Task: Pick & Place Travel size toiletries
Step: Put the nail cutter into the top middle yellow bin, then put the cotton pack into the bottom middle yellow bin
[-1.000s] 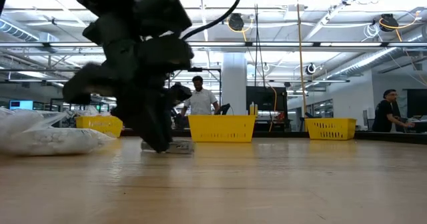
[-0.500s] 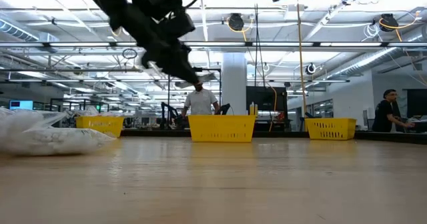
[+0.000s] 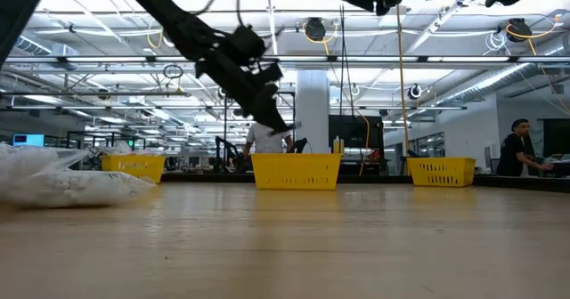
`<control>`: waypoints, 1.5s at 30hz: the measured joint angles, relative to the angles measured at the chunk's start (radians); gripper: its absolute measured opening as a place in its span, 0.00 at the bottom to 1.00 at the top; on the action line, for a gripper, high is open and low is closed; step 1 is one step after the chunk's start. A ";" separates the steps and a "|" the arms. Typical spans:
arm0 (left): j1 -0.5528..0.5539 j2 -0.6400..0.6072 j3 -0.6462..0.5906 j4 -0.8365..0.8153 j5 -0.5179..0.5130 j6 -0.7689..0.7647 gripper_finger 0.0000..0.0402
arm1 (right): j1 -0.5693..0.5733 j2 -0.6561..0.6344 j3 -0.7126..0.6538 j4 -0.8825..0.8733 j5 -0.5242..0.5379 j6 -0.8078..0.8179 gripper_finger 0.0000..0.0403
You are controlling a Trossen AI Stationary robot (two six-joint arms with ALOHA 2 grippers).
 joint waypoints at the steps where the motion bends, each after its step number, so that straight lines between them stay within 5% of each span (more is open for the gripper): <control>1: 0.005 0.030 0.037 -0.034 0.000 -0.017 0.03 | 0.000 0.000 0.000 -0.002 0.000 0.001 0.49; 8: 0.025 0.118 0.177 -0.164 -0.032 -0.177 0.10 | 0.000 0.000 0.000 -0.050 0.001 0.010 0.49; 18: 0.030 0.102 0.183 -0.213 -0.075 -0.172 0.44 | 0.000 0.000 0.000 -0.073 0.003 0.010 0.49; 25: 0.004 -0.075 0.183 -0.679 -0.055 -0.013 0.58 | 0.000 0.000 0.000 -0.073 0.003 0.010 0.49; 30: -0.044 -0.236 0.170 -1.033 -0.025 -0.135 0.58 | 0.000 0.000 0.000 -0.073 0.003 0.010 0.49; 39: -0.319 -0.595 -0.199 -1.073 0.010 -0.536 0.58 | 0.040 -0.033 0.000 -0.081 -0.001 0.037 0.49; 45: -0.554 -0.741 -0.490 -0.926 0.009 -0.959 0.58 | 0.077 -0.068 0.000 -0.101 -0.001 0.032 0.49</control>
